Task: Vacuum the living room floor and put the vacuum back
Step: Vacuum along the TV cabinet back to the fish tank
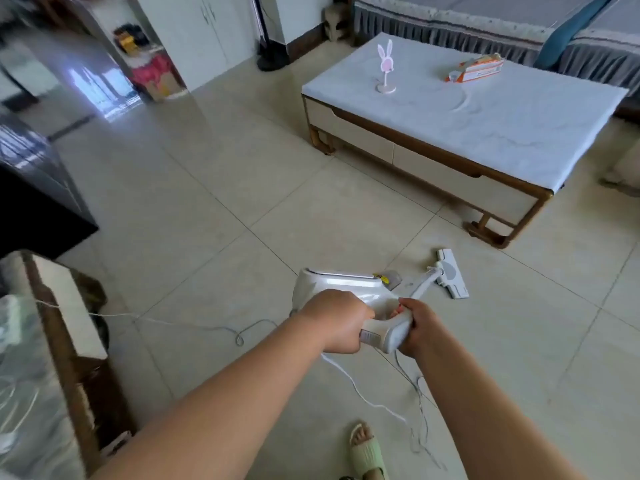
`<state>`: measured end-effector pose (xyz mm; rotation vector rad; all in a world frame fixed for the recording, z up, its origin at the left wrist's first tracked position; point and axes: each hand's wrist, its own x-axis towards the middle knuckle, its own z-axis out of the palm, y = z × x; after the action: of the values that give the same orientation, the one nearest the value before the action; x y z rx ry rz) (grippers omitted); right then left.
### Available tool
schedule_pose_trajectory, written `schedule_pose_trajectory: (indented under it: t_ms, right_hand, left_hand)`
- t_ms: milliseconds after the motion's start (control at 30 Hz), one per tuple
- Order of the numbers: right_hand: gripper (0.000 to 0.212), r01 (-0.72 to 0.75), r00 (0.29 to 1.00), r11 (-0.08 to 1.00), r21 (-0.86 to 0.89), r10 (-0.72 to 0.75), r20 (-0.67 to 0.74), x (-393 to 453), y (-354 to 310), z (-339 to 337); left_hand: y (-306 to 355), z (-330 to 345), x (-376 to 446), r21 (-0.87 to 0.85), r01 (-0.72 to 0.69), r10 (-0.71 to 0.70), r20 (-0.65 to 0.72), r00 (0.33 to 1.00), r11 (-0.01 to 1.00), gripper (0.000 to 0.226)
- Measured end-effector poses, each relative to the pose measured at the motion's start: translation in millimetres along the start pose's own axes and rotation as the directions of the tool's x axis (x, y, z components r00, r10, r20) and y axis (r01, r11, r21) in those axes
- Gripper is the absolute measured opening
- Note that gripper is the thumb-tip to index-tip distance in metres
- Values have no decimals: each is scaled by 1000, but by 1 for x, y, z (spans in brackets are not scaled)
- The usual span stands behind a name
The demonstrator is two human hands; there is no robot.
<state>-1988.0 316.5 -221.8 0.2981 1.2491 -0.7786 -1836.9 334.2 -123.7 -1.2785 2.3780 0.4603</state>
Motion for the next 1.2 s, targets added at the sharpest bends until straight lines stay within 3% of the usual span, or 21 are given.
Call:
schedule_pose_trajectory:
  t_ms: [333, 567, 1033, 1200]
  right_hand:
    - [29, -64, 996, 959, -277, 79, 45, 9, 75, 78]
    - [30, -64, 997, 950, -305, 75, 23, 7, 73, 67]
    - [17, -17, 1000, 889, -458, 19, -1, 41, -106, -54]
    - [14, 5, 1000, 849, -528, -19, -20, 54, -162, -91]
  left_hand:
    - [-55, 32, -86, -131, 264, -267, -11, 964, 956, 12]
    - [-44, 46, -78, -191, 287, -295, -13, 955, 939, 19]
    - [93, 24, 80, -380, 280, -316, -34, 948, 882, 32]
    - [140, 14, 127, -423, 293, -335, -27, 942, 858, 17]
